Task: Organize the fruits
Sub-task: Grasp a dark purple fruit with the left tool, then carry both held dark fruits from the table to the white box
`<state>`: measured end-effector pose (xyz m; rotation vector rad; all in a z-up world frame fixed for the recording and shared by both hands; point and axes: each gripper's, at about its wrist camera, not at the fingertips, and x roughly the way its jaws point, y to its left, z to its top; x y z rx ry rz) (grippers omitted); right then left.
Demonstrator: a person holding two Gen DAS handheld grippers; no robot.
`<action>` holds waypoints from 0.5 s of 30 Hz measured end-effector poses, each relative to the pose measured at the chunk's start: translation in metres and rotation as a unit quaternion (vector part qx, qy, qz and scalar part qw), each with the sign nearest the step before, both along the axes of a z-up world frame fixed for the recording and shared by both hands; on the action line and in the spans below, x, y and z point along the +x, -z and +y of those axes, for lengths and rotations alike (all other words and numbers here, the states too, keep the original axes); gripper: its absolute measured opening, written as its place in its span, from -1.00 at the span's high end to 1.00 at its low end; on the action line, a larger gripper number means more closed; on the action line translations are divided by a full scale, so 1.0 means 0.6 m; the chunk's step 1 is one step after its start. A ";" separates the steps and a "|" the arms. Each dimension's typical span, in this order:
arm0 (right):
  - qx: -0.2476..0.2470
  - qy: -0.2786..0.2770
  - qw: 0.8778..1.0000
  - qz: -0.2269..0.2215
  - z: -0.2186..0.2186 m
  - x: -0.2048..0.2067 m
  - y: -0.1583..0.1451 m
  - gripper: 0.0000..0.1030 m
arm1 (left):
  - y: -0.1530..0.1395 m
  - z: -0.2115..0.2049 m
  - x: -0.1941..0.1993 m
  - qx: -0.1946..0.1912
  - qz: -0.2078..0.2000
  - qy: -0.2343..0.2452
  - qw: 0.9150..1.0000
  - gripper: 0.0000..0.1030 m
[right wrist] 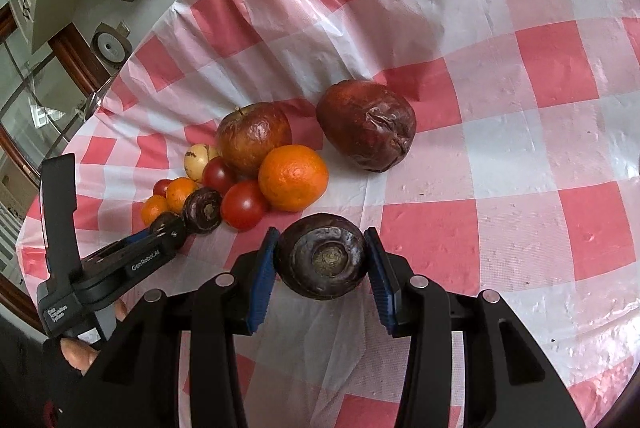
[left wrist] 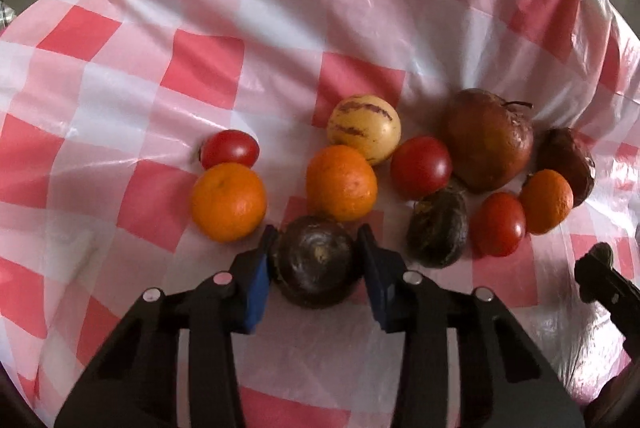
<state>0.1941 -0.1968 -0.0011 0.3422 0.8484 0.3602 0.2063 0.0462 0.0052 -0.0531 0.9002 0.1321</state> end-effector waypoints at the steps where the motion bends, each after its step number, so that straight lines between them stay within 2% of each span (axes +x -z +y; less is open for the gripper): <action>1: 0.001 0.000 1.000 0.001 0.000 0.000 0.000 0.16 | -0.003 0.001 -0.005 -0.008 -0.003 -0.002 1.000 0.21; 5: 0.006 0.000 1.000 -0.001 -0.002 -0.001 0.001 0.16 | -0.017 0.006 -0.057 -0.031 -0.021 -0.008 0.999 0.21; 10: 0.010 0.002 1.000 -0.004 -0.006 -0.002 0.001 0.16 | -0.040 -0.003 -0.153 -0.070 -0.055 0.005 0.996 0.21; 15: 0.011 0.004 1.000 -0.007 -0.006 -0.004 0.002 0.16 | -0.028 -0.004 -0.217 -0.095 -0.056 0.003 0.994 0.21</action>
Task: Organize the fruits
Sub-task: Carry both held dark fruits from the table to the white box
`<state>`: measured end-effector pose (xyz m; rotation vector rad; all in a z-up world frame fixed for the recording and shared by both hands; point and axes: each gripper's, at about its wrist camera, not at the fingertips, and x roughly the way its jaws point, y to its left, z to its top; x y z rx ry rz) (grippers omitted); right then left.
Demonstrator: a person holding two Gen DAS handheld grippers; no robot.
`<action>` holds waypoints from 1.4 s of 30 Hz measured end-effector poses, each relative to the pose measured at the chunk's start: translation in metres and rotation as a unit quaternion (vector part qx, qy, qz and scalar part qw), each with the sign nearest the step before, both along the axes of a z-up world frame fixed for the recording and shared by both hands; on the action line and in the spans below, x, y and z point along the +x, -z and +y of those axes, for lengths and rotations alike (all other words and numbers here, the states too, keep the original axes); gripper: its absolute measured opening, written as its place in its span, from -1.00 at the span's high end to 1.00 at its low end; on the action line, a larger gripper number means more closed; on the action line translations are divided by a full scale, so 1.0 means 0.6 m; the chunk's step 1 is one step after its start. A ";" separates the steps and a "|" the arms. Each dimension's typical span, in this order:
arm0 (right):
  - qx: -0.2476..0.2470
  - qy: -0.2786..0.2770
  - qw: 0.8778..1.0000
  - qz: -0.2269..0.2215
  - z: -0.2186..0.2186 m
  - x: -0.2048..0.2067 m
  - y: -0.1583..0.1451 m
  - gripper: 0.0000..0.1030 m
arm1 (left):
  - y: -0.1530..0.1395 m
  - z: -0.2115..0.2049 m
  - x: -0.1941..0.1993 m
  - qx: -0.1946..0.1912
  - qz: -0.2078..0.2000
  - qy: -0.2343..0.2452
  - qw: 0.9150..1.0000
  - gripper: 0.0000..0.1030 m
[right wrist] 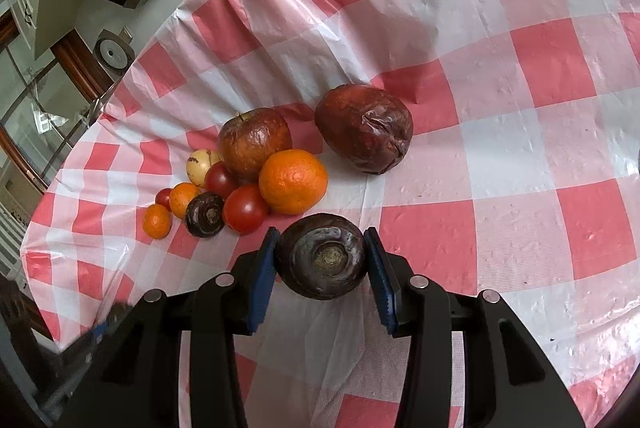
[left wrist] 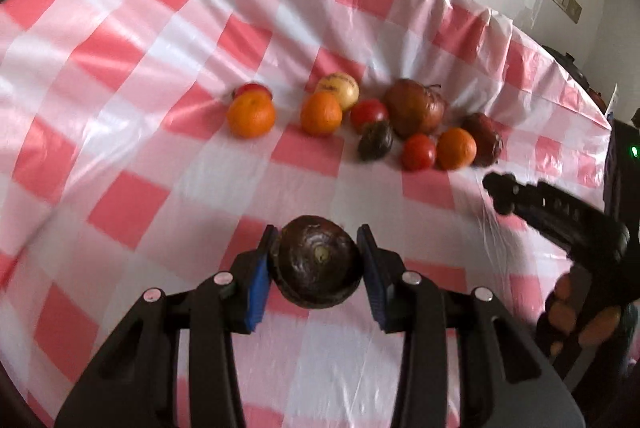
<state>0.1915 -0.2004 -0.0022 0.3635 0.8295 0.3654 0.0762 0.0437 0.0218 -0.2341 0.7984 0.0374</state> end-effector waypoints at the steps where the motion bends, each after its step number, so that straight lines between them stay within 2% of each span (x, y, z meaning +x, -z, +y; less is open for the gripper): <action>1: 0.000 0.000 1.000 0.000 0.000 0.000 0.000 0.16 | 0.002 0.001 0.001 -0.006 0.004 0.005 1.000 0.21; 6: 0.000 0.000 1.000 -0.003 0.001 -0.001 -0.001 0.16 | 0.006 -0.003 0.012 0.002 -0.007 0.008 1.000 0.21; 14: 0.014 0.012 1.000 -0.018 -0.011 -0.010 -0.006 0.16 | 0.013 0.010 0.027 -0.006 0.009 -0.002 1.000 0.21; 20: 0.031 0.036 0.998 -0.036 -0.027 -0.047 -0.014 0.16 | 0.013 0.007 0.017 -0.001 0.008 -0.002 1.000 0.21; 23: 0.029 0.032 0.998 -0.046 -0.020 -0.096 -0.019 0.16 | 0.012 0.007 -0.005 -0.004 0.009 0.002 1.000 0.21; 28: 0.025 -0.008 0.998 -0.050 0.023 -0.188 -0.024 0.16 | 0.006 0.016 -0.054 0.002 -0.005 -0.008 1.000 0.21; 35: 0.024 -0.053 0.997 -0.052 0.084 -0.303 -0.027 0.16 | -0.008 0.038 -0.147 -0.006 -0.030 -0.029 0.999 0.21; 39: 0.029 -0.078 0.995 -0.046 0.109 -0.363 -0.028 0.16 | -0.025 0.046 -0.216 0.027 -0.053 -0.041 0.997 0.21; 42: 0.017 -0.100 0.994 -0.047 0.132 -0.400 -0.029 0.16 | -0.027 0.071 -0.261 0.021 -0.046 -0.043 0.998 0.21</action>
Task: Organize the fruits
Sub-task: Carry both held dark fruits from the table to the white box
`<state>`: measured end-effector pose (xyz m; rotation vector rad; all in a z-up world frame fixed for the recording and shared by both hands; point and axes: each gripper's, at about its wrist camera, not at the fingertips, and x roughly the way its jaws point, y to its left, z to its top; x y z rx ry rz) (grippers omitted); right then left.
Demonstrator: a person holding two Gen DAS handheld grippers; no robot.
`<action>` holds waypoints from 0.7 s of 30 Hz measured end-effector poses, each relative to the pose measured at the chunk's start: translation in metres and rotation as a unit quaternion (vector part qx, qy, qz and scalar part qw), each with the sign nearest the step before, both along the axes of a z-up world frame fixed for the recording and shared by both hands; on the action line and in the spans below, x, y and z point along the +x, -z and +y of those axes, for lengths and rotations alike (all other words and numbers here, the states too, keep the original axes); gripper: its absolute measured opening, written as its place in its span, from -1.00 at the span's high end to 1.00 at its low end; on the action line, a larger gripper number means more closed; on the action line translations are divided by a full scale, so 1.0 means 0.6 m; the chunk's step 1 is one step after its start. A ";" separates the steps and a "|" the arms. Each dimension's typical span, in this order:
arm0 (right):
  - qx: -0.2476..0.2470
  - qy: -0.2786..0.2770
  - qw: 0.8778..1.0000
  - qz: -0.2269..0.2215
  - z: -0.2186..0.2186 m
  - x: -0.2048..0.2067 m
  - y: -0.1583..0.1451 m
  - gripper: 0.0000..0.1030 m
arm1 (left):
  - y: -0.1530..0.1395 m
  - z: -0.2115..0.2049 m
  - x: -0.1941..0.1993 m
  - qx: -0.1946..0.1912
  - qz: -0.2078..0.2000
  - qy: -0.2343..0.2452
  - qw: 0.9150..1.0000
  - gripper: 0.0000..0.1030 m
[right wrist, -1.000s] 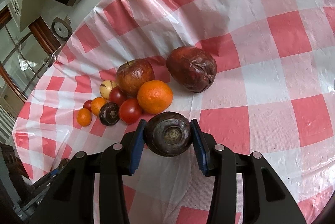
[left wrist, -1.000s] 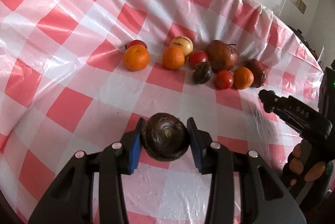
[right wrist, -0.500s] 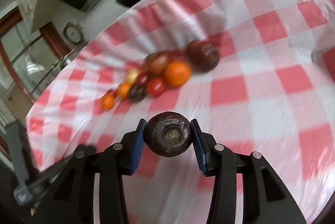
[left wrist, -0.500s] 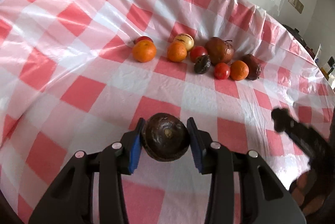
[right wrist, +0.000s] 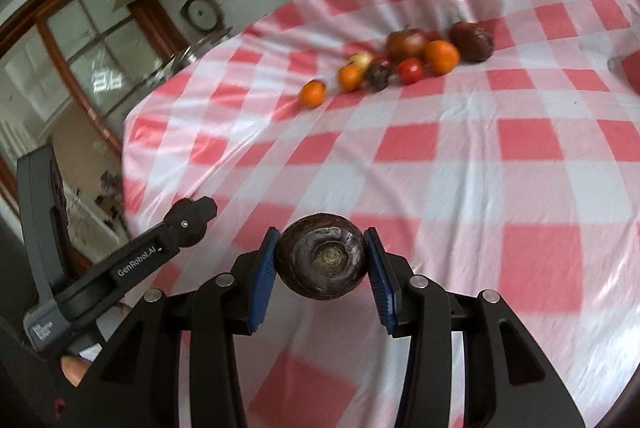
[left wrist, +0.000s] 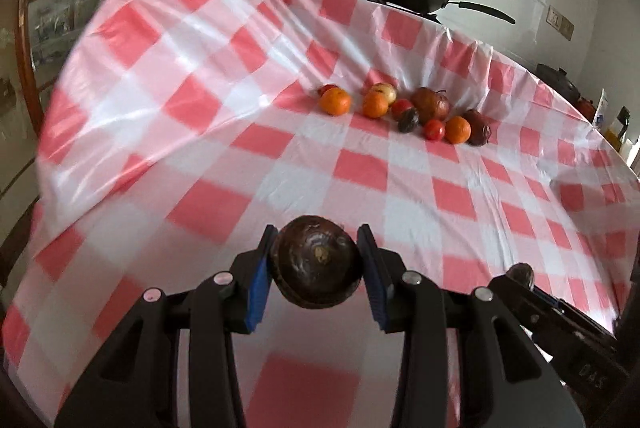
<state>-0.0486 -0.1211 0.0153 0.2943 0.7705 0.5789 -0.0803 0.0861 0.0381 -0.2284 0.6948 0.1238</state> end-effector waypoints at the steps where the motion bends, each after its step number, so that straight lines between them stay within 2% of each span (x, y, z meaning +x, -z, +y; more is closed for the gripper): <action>1: -0.003 -0.007 1.000 -0.001 0.007 -0.009 0.000 0.16 | -0.001 0.007 -0.010 0.000 0.001 -0.003 1.000 0.21; 8: -0.019 -0.050 0.999 -0.003 0.050 -0.054 0.000 0.16 | -0.004 0.071 -0.092 0.021 0.002 -0.035 0.999 0.21; 15: -0.023 -0.091 0.996 0.007 0.089 -0.084 -0.001 0.16 | 0.019 0.126 -0.159 0.051 0.025 -0.061 0.997 0.21; 19: -0.054 -0.144 0.988 -0.006 0.149 -0.129 -0.003 0.16 | 0.034 0.167 -0.202 0.049 0.037 -0.085 0.994 0.21; 21: -0.057 -0.153 0.986 -0.009 0.159 -0.136 -0.004 0.16 | 0.036 0.187 -0.223 0.048 0.038 -0.098 0.993 0.21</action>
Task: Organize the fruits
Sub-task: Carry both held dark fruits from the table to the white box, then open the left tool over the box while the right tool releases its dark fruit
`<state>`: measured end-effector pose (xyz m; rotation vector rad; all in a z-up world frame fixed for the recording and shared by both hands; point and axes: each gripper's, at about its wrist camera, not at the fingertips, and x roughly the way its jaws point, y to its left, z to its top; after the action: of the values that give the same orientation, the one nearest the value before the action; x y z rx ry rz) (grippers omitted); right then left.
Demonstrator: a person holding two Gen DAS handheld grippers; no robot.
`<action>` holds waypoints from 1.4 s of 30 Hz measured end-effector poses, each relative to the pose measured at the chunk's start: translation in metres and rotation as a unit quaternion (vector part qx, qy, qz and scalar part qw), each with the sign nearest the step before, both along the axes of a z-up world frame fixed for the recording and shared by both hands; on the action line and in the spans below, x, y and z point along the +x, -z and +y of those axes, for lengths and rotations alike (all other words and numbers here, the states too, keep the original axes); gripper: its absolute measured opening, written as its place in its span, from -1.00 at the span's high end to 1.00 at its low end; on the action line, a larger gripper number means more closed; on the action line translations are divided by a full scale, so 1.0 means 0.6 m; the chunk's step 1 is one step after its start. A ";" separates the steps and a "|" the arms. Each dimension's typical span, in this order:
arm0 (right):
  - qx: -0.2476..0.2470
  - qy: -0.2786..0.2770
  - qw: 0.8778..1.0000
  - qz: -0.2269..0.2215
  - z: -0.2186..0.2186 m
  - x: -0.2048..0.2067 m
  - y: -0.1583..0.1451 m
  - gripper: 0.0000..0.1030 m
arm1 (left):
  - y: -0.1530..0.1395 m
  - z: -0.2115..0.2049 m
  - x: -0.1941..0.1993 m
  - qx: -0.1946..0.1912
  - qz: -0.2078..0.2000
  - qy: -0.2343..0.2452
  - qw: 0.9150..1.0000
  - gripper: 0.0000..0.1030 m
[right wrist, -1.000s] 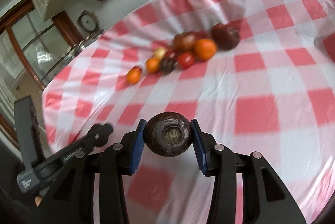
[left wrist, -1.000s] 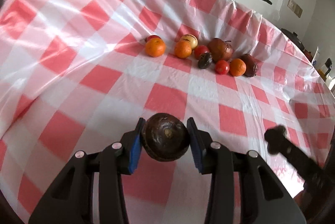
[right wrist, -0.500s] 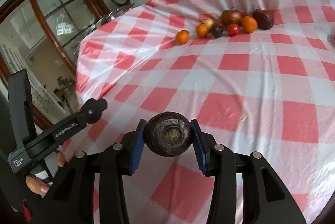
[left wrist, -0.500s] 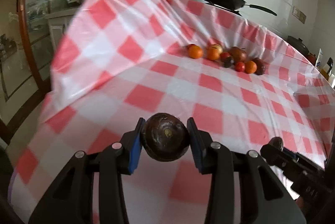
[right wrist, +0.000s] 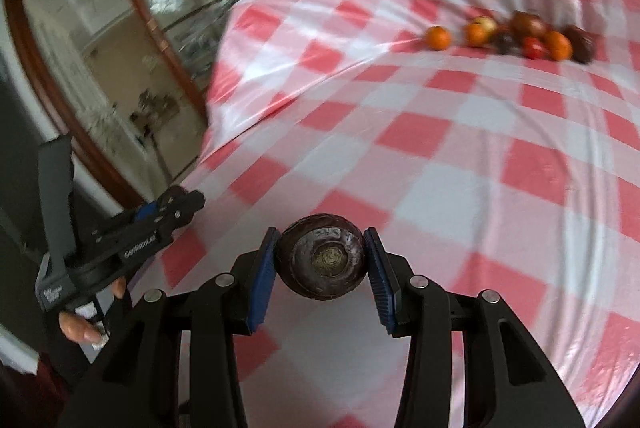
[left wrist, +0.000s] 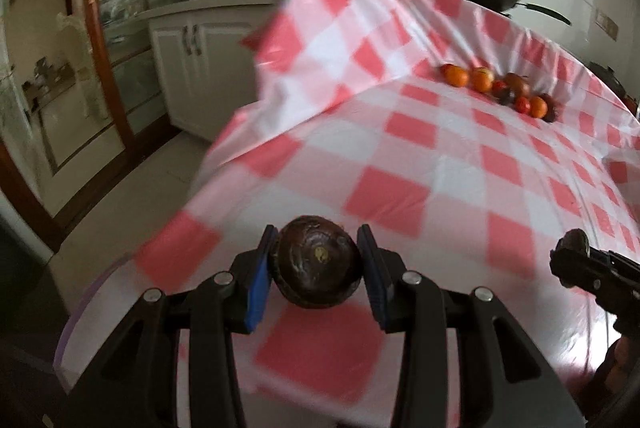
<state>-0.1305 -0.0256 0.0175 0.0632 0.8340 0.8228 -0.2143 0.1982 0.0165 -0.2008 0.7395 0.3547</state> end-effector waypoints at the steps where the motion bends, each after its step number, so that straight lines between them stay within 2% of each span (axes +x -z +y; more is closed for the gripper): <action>1: -0.003 -0.013 1.000 -0.004 0.013 -0.011 -0.002 0.16 | 0.000 0.012 -0.012 0.001 -0.001 -0.009 1.000 0.21; 6: -0.027 -0.080 0.996 -0.025 0.082 -0.065 -0.006 0.16 | 0.005 0.061 -0.064 0.003 0.001 -0.047 0.999 0.20; 7: -0.036 -0.111 0.993 -0.035 0.109 -0.090 -0.007 0.16 | 0.008 0.073 -0.076 0.002 0.003 -0.055 0.998 0.20; 8: -0.036 -0.111 0.993 -0.035 0.109 -0.090 -0.007 0.16 | 0.011 0.080 -0.084 0.000 0.004 -0.062 0.998 0.20; 13: -0.060 -0.186 0.979 -0.060 0.169 -0.150 -0.004 0.16 | 0.038 0.141 -0.141 -0.025 0.007 -0.113 0.993 0.20; 16: -0.080 -0.237 0.965 -0.073 0.210 -0.190 0.005 0.16 | 0.052 0.174 -0.176 -0.051 0.000 -0.144 0.988 0.20; 17: -0.090 -0.267 0.956 -0.080 0.230 -0.213 0.010 0.16 | 0.054 0.181 -0.184 -0.058 -0.002 -0.149 0.987 0.20; 19: -0.098 -0.296 0.946 -0.083 0.253 -0.238 0.019 0.16 | 0.064 0.199 -0.194 -0.051 0.005 -0.165 0.985 0.20; 20: -0.098 -0.296 0.946 -0.083 0.253 -0.238 0.019 0.16 | 0.070 0.205 -0.198 -0.048 0.009 -0.172 0.984 0.20; 21: -0.118 -0.325 0.934 -0.087 0.279 -0.261 0.035 0.16 | 0.078 0.212 -0.202 -0.052 0.014 -0.179 0.982 0.20; 22: -0.129 -0.336 0.929 -0.086 0.292 -0.267 0.046 0.16 | 0.091 0.222 -0.205 -0.063 0.020 -0.185 0.981 0.20; 27: -0.198 -0.362 0.908 -0.063 0.356 -0.280 0.118 0.16 | 0.162 0.257 -0.199 -0.107 0.078 -0.208 0.969 0.20; 28: -0.198 -0.362 0.908 -0.063 0.356 -0.280 0.118 0.16 | 0.177 0.262 -0.196 -0.118 0.093 -0.208 0.967 0.20; 30: -0.252 -0.366 0.894 -0.049 0.390 -0.283 0.174 0.16 | 0.203 0.269 -0.189 -0.127 0.117 -0.207 0.963 0.20; 31: -0.272 -0.366 0.889 -0.047 0.399 -0.284 0.193 0.16 | 0.214 0.269 -0.186 -0.124 0.131 -0.207 0.962 0.20; 32: -0.272 -0.366 0.889 -0.047 0.399 -0.284 0.193 0.16 | 0.223 0.270 -0.184 -0.120 0.142 -0.206 0.961 0.20; 33: -0.303 -0.365 0.879 -0.039 0.412 -0.285 0.222 0.16 | 0.234 0.270 -0.181 -0.116 0.155 -0.204 0.960 0.20; 34: -0.315 -0.365 0.876 -0.036 0.417 -0.286 0.235 0.16 | 0.242 0.271 -0.181 -0.115 0.162 -0.204 0.959 0.20; 42: -0.364 -0.379 0.850 -0.037 0.444 -0.307 0.280 0.16 | 0.303 0.279 -0.176 -0.116 0.210 -0.204 0.949 0.20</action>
<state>-0.3148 0.2406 -0.1506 -1.0286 1.0646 1.1744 -0.3200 0.3655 -0.1653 -0.5146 1.1657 0.7194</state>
